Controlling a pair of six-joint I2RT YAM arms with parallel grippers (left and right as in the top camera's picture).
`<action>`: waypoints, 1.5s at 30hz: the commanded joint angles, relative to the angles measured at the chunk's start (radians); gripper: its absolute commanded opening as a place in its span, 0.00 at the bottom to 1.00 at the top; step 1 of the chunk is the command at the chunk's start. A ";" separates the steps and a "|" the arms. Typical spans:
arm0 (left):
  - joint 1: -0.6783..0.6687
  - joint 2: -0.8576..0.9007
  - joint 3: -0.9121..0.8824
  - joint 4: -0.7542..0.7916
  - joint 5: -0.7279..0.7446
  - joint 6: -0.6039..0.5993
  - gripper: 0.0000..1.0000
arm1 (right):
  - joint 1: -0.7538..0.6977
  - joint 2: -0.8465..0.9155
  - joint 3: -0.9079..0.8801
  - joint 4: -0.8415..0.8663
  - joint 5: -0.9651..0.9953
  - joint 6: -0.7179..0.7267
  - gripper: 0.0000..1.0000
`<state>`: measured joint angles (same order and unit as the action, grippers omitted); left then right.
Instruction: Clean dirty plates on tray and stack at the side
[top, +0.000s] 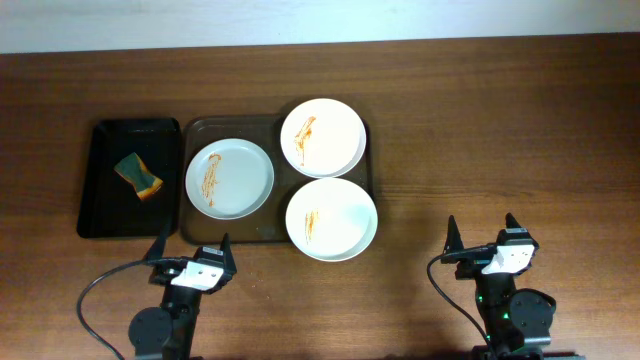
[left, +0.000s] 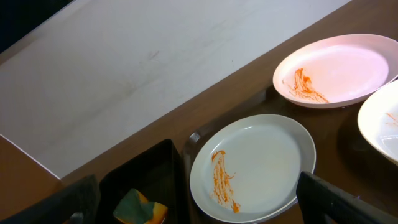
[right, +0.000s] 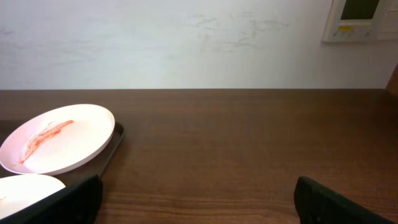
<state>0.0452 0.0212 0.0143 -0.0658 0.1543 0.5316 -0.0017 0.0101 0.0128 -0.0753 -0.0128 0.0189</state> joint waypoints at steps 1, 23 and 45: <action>-0.003 -0.014 -0.006 0.001 0.018 0.012 0.99 | -0.005 -0.001 -0.007 -0.003 -0.005 0.000 0.98; -0.003 -0.014 -0.006 0.001 0.018 0.012 0.99 | -0.005 -0.001 -0.007 -0.003 -0.005 0.000 0.98; -0.003 -0.014 -0.006 0.001 0.012 0.012 0.99 | -0.005 -0.001 -0.007 0.029 0.021 -0.019 0.98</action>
<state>0.0448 0.0212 0.0143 -0.0658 0.1543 0.5312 -0.0017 0.0101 0.0128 -0.0681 -0.0006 0.0044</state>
